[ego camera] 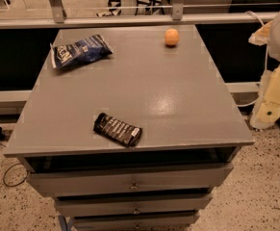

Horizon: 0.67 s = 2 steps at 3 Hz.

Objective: Move orange near rxbar chocolate

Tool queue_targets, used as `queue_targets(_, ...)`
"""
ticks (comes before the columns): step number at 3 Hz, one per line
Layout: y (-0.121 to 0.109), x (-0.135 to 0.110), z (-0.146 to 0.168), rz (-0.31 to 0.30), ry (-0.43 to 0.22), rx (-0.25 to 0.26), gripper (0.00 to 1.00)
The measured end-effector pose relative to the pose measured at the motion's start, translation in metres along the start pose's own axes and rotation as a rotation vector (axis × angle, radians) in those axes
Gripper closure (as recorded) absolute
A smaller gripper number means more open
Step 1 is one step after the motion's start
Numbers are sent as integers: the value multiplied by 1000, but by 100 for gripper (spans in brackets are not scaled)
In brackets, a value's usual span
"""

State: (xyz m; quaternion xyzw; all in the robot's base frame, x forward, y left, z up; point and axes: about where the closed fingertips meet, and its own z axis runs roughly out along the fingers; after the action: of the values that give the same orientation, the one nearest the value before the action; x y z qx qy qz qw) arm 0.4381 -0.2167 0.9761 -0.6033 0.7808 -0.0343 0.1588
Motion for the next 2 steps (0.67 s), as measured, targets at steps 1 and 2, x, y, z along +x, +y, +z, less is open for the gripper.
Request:
queue_targets(1,0,0,0,0,0,0,0)
queue_targets(2,-12,-4,7,3,-32,22,0)
